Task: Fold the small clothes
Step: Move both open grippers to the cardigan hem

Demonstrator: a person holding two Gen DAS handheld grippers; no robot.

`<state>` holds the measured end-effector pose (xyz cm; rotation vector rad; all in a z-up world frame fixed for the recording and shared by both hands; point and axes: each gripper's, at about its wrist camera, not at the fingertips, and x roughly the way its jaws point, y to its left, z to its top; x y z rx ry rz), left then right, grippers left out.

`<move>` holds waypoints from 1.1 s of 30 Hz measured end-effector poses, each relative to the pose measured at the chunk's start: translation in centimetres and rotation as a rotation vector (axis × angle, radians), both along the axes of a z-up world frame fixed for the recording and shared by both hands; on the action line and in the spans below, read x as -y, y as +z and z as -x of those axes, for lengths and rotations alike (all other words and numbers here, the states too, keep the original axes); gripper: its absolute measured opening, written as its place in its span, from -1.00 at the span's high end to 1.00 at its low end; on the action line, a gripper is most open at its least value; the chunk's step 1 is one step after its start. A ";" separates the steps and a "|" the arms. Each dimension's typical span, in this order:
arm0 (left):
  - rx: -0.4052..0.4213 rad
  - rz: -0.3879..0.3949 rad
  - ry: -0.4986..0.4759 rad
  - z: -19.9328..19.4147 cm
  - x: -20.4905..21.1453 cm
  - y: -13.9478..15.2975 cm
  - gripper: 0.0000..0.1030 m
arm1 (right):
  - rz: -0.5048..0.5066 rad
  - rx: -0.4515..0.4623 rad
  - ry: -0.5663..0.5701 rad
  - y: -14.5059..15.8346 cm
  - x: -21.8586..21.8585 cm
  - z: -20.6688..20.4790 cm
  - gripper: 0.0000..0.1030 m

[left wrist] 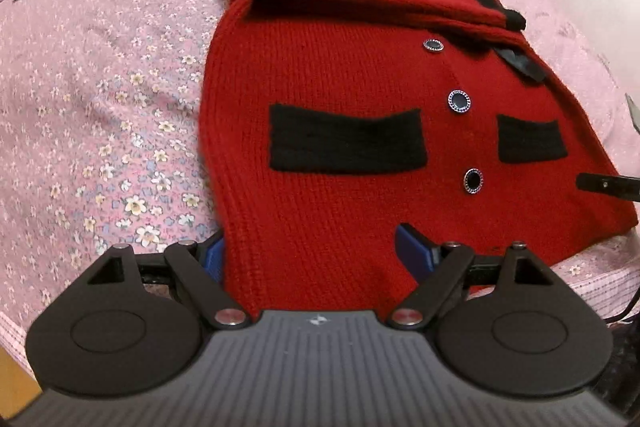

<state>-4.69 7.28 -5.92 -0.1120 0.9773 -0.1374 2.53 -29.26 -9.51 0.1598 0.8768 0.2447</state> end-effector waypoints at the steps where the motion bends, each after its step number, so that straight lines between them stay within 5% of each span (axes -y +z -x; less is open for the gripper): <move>1: 0.001 -0.006 -0.002 -0.1 0.1 -0.1 -0.66 | -0.005 -0.002 0.003 0.0 0.0 0.0 -0.06; 29: 0.009 -0.074 -0.074 -1.2 1.2 -1.9 -0.65 | -0.034 -0.021 0.069 -0.8 -0.5 -0.7 -0.06; 33: 0.003 -0.078 -0.089 -1.1 1.4 -1.9 -0.47 | -0.036 -0.017 0.076 -0.9 -0.5 -0.7 -0.01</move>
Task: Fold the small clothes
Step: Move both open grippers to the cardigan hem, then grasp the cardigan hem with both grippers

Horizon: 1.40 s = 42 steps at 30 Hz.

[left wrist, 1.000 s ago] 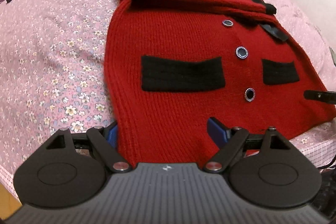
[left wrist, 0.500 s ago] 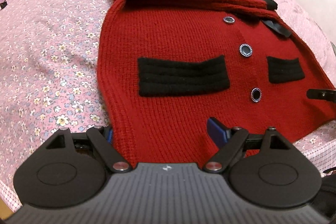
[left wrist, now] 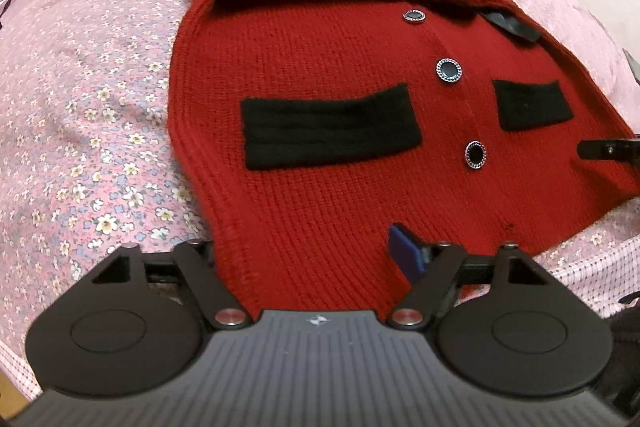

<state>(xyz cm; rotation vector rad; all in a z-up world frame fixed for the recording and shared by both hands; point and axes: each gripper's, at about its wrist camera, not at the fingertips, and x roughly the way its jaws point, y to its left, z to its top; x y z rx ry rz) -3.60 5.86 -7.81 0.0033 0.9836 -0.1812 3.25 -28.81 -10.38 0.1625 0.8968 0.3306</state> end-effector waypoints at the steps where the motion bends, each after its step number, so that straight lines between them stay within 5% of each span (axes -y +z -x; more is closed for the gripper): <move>1: 0.001 0.003 0.007 0.0 -0.2 0.0 -0.38 | 0.002 0.001 -0.001 0.0 0.0 0.0 0.07; 4: 0.005 0.016 0.030 0.0 -0.7 0.1 -0.22 | -0.001 -0.003 -0.009 -0.1 0.2 0.1 0.36; 10: 0.009 0.035 0.033 -0.2 -1.0 0.1 -0.22 | -0.044 -0.005 -0.026 -0.2 1.1 0.3 0.59; 24: 0.007 0.001 0.003 -0.5 -0.2 -0.3 -0.22 | -0.038 -0.025 0.054 -0.4 0.6 0.5 0.59; 32: 0.020 0.016 0.060 -0.5 -1.5 0.3 0.51 | -0.118 -0.002 0.033 0.2 1.3 0.7 0.80; 42: -0.010 0.011 0.030 -0.4 -1.5 0.1 0.39 | -0.253 0.083 0.036 2.6 1.5 0.6 0.81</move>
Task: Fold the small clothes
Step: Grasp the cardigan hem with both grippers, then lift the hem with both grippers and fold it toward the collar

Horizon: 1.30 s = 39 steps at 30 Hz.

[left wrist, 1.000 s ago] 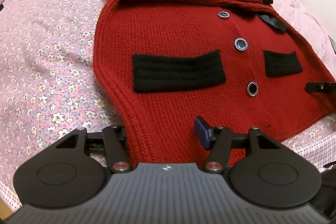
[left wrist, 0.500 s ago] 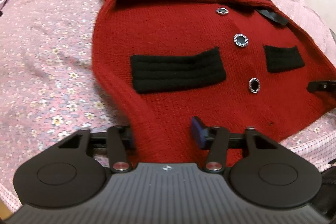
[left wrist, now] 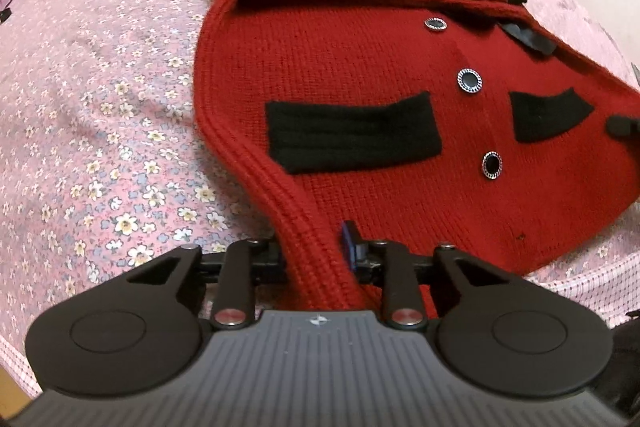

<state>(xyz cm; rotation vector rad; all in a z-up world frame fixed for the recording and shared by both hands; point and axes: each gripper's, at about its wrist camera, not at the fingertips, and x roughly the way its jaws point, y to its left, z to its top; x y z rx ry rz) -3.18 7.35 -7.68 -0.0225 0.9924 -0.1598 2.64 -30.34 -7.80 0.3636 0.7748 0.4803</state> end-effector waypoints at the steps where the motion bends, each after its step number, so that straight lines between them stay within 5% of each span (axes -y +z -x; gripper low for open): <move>1: 0.000 -0.002 -0.004 0.0 0.1 0.0 0.37 | -0.011 0.006 0.000 0.2 0.0 -0.1 0.81; 12: -0.027 0.010 -0.031 0.5 0.4 0.3 0.33 | -0.062 0.035 -0.006 1.0 0.0 -0.4 0.81; 16: -0.054 0.021 -0.065 0.5 0.7 0.2 0.02 | -0.071 0.041 -0.013 1.1 0.1 -0.4 0.81; 18: -0.049 0.005 -0.073 0.7 1.0 0.3 0.02 | -0.071 0.044 -0.014 1.2 0.1 -0.4 0.82; 26: -0.027 0.050 -0.015 0.4 0.0 1.3 0.73 | -0.094 0.054 -0.004 1.5 0.1 -1.1 0.82; 39: 0.166 0.340 0.038 -1.8 -3.4 8.6 0.79 | -0.162 0.123 -0.012 4.0 0.6 -3.6 0.82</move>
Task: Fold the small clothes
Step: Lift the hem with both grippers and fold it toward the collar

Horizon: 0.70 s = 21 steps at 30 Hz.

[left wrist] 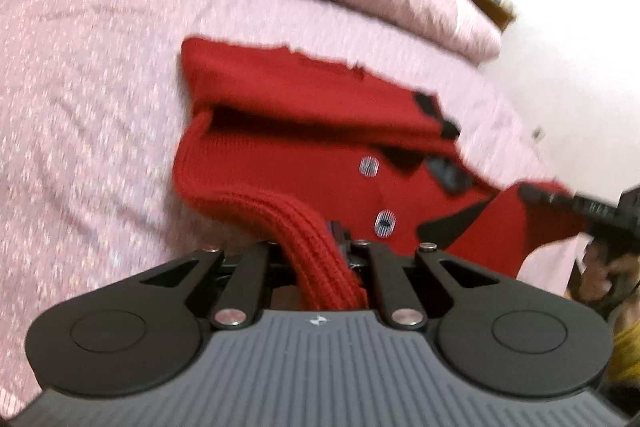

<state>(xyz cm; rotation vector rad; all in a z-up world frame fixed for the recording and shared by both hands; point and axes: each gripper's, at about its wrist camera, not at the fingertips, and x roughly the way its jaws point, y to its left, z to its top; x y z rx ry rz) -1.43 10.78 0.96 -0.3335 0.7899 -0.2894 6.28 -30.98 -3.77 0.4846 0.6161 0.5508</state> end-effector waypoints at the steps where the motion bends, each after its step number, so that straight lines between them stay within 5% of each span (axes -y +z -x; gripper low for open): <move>1: 0.015 0.005 0.008 -0.5 -0.1 0.4 0.79 | -0.003 0.008 -0.003 0.2 0.0 -0.1 0.82; 21: 0.112 0.072 0.186 -10.4 -2.8 5.6 0.80 | -0.086 0.095 -0.094 3.3 0.1 -7.3 0.82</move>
